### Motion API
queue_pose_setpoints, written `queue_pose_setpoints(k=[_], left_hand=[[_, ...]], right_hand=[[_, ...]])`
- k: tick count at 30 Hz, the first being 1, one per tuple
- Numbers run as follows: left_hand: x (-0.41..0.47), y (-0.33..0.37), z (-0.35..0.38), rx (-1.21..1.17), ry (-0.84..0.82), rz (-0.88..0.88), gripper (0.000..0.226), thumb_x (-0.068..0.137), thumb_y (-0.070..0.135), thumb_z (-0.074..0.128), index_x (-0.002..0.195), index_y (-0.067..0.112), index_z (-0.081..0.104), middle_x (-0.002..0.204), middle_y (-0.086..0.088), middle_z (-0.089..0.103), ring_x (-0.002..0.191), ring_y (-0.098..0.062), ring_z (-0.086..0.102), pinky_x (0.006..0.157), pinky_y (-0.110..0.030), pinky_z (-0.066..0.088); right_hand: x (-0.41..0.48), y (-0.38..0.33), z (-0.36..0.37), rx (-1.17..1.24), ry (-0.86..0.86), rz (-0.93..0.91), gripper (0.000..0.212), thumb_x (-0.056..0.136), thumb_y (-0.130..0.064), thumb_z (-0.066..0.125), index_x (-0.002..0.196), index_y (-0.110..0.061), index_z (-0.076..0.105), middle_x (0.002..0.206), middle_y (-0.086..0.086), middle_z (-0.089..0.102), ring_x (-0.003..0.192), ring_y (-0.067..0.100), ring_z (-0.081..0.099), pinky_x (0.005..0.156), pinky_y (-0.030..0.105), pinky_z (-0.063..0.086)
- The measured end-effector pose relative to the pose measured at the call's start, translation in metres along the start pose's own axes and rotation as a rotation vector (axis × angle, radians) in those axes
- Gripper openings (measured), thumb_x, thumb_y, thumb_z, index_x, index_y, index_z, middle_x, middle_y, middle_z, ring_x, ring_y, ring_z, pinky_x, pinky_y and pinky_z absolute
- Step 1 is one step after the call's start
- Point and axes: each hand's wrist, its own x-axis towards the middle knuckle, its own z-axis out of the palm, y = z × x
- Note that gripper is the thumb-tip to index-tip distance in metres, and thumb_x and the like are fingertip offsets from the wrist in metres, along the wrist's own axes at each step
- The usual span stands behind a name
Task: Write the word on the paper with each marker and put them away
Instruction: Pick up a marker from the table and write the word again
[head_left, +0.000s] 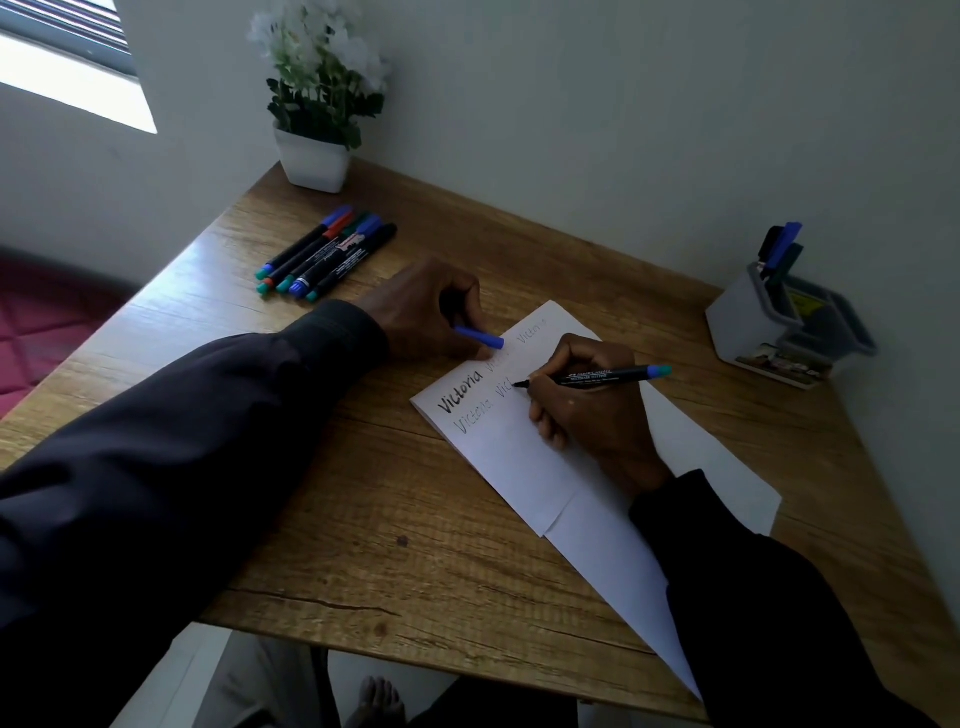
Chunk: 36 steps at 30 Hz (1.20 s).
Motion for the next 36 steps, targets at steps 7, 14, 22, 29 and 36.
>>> queue_pose_setpoints(k=[7, 14, 22, 29, 36], left_hand=[[-0.0001, 0.0004, -0.0001, 0.015, 0.001, -0.003, 0.017, 0.079, 0.020, 0.079, 0.086, 0.016, 0.065, 0.091, 0.005, 0.068, 0.083, -0.008, 0.063, 0.065, -0.006, 0.048], [0.0002, 0.0016, 0.0006, 0.024, 0.020, -0.020, 0.020, 0.078, 0.021, 0.080, 0.089, 0.012, 0.067, 0.090, 0.003, 0.069, 0.083, -0.010, 0.064, 0.064, -0.007, 0.050], [0.0000, 0.0022, -0.0004, 0.041, 0.003, -0.015, 0.020, 0.078, 0.022, 0.080, 0.090, 0.010, 0.067, 0.093, 0.003, 0.070, 0.087, -0.012, 0.065, 0.072, -0.020, 0.053], [-0.0003, 0.0029, -0.0002, 0.018, -0.012, -0.026, 0.017, 0.080, 0.020, 0.079, 0.089, 0.013, 0.066, 0.092, 0.003, 0.069, 0.087, -0.012, 0.065, 0.072, -0.019, 0.052], [-0.0008, 0.0031, -0.0001, 0.015, -0.005, -0.022, 0.018, 0.079, 0.020, 0.079, 0.088, 0.013, 0.066, 0.092, 0.003, 0.069, 0.085, -0.011, 0.065, 0.070, -0.018, 0.053]], right_hand=[[0.0003, 0.0024, 0.0000, 0.032, 0.000, -0.029, 0.013, 0.092, -0.002, 0.071, 0.080, -0.001, 0.065, 0.064, 0.013, 0.069, 0.046, 0.028, 0.065, 0.042, 0.033, 0.054], [-0.0007, 0.0015, 0.0008, 0.047, 0.038, -0.028, 0.014, 0.093, -0.002, 0.069, 0.080, -0.001, 0.065, 0.064, 0.013, 0.069, 0.046, 0.030, 0.066, 0.041, 0.036, 0.054], [0.0013, 0.0020, -0.0004, 0.017, 0.036, 0.006, 0.015, 0.091, -0.003, 0.071, 0.080, 0.002, 0.065, 0.063, 0.014, 0.069, 0.044, 0.028, 0.065, 0.041, 0.033, 0.053], [0.0016, 0.0006, 0.0004, 0.074, 0.055, 0.010, 0.014, 0.092, -0.001, 0.069, 0.080, 0.000, 0.065, 0.065, 0.016, 0.069, 0.046, 0.030, 0.066, 0.042, 0.032, 0.054], [0.0019, 0.0006, -0.0027, -0.001, 0.045, 0.037, 0.013, 0.091, -0.006, 0.073, 0.081, 0.000, 0.067, 0.065, 0.012, 0.070, 0.046, 0.027, 0.065, 0.041, 0.032, 0.053]])
